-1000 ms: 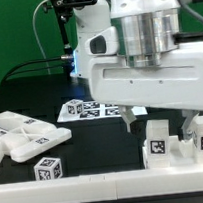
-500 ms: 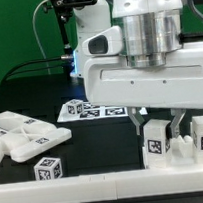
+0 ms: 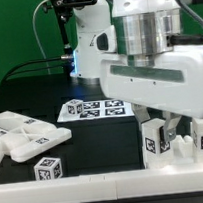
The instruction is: Assemble chair
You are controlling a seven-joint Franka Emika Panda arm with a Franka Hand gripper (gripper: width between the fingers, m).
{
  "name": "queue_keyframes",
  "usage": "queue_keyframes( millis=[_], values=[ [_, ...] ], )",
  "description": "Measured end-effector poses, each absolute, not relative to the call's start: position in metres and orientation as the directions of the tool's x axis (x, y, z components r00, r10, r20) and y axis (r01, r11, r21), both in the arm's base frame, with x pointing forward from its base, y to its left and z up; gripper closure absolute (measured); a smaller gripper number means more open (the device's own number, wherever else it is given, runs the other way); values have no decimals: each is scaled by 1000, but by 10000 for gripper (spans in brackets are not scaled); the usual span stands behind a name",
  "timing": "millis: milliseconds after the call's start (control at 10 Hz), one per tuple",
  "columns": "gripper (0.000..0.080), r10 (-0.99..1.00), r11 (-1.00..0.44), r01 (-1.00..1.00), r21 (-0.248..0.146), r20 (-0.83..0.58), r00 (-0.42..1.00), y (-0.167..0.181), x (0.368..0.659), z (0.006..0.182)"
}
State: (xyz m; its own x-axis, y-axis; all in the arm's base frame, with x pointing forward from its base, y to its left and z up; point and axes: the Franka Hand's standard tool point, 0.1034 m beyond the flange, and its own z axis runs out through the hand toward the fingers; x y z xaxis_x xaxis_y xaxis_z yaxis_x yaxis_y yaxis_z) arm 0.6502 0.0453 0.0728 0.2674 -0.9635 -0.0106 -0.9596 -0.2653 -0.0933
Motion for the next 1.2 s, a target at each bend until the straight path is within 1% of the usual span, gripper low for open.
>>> queue_keyframes(
  millis=[100,200,300,400,500,600,700,800,900,1000,1100,1200],
  values=[
    [515,-995,-87,-992,-95,-46,92,45,650,72],
    [515,-997,31,-995,-92,-73,-25,44,650,72],
    [515,-991,111,-990,-87,-84,-103,44,650,72],
    [515,-988,137,-987,-83,-87,-130,44,650,71],
    [514,-971,225,-972,-64,-94,-219,44,647,71],
    [514,-967,243,-968,-62,-92,-237,44,647,71],
    [442,-967,242,-968,-62,-92,-236,44,647,70],
    [442,-970,232,-971,-63,-92,-225,46,647,72],
    [259,-976,202,-977,-72,-94,-195,51,649,79],
    [259,-983,165,-983,-82,-95,-157,55,650,85],
    [173,-985,155,-984,-85,-96,-146,58,650,86],
    [157,-984,156,-984,-82,-94,-148,57,650,84]
  ],
)
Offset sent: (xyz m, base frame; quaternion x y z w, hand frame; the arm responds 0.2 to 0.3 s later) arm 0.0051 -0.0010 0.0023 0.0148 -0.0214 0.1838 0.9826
